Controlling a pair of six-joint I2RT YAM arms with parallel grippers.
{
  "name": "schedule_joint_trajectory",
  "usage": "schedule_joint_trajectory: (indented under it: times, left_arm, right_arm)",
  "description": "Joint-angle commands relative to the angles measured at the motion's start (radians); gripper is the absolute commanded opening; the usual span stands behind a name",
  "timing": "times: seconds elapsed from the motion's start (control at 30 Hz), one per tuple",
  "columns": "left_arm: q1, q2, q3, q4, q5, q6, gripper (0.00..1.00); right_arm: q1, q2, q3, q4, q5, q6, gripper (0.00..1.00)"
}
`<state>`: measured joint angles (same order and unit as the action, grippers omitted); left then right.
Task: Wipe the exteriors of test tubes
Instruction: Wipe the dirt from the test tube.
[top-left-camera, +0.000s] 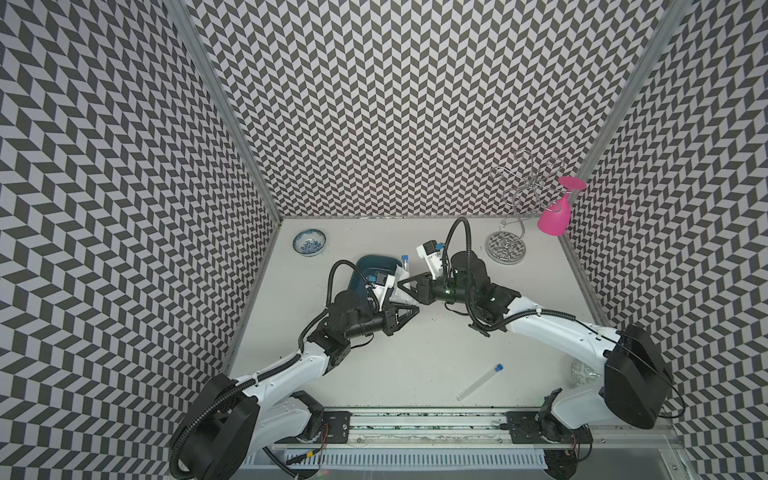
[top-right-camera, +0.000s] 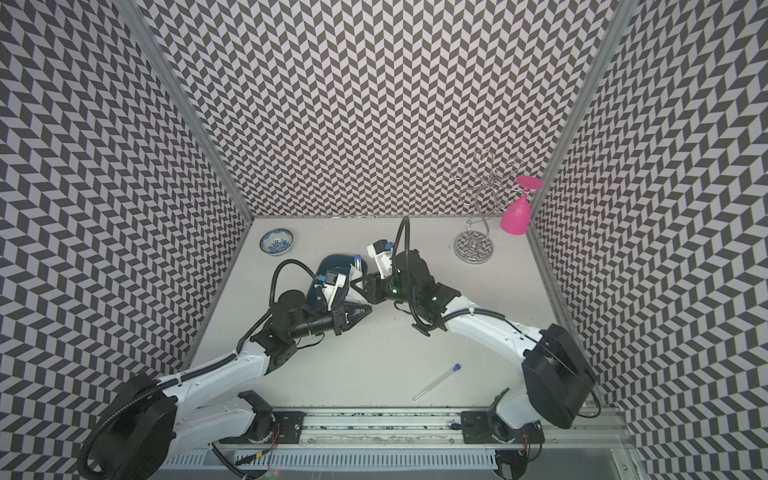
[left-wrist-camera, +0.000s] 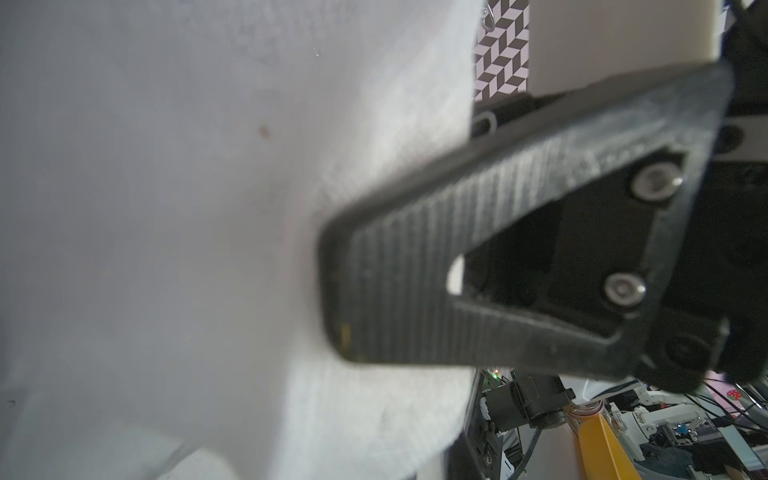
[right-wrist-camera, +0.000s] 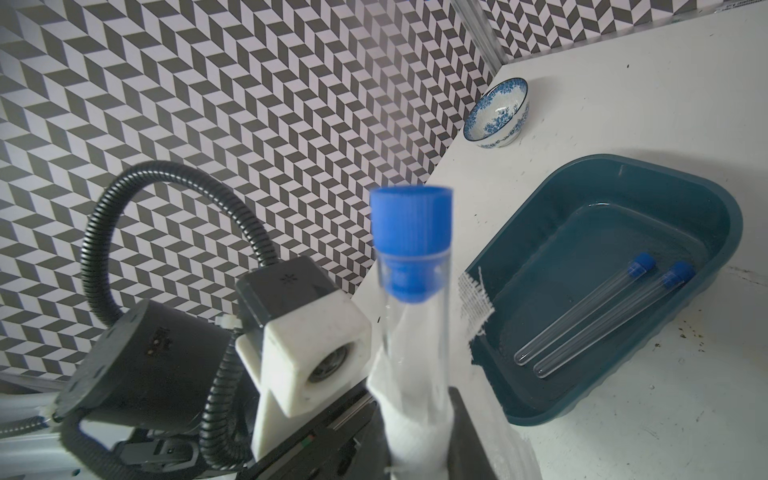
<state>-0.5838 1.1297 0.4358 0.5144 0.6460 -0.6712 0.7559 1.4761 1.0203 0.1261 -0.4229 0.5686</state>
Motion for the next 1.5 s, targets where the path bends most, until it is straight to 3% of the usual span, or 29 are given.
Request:
schedule_joint_trajectory:
  times: [0.0,0.17,0.3,0.9,1.3,1.47]
  left_arm:
    - [-0.013,-0.021,0.0,0.012,0.046,0.02,0.14]
    - [0.003,-0.019,0.01,0.013,0.046,0.025,0.14]
    - [0.004,-0.01,0.009,0.012,0.057,0.025,0.14]
    - [0.005,-0.058,-0.023,-0.004,0.048,0.022,0.14]
    - [0.009,-0.05,-0.005,-0.007,0.046,0.03,0.14]
    - [0.01,-0.045,-0.002,-0.011,0.053,0.032,0.14]
  right_arm:
    - [-0.001,-0.005,-0.057,0.083,0.02,0.021,0.18]
    - [0.051,-0.046,-0.198,0.158,0.024,0.087,0.18]
    - [0.06,-0.049,-0.217,0.17,0.027,0.096,0.19]
    - [-0.013,0.101,0.134,0.014,-0.056,-0.04,0.19]
    - [0.093,-0.032,-0.205,0.18,-0.008,0.107,0.19]
    - [0.111,-0.038,-0.234,0.197,0.004,0.123,0.19]
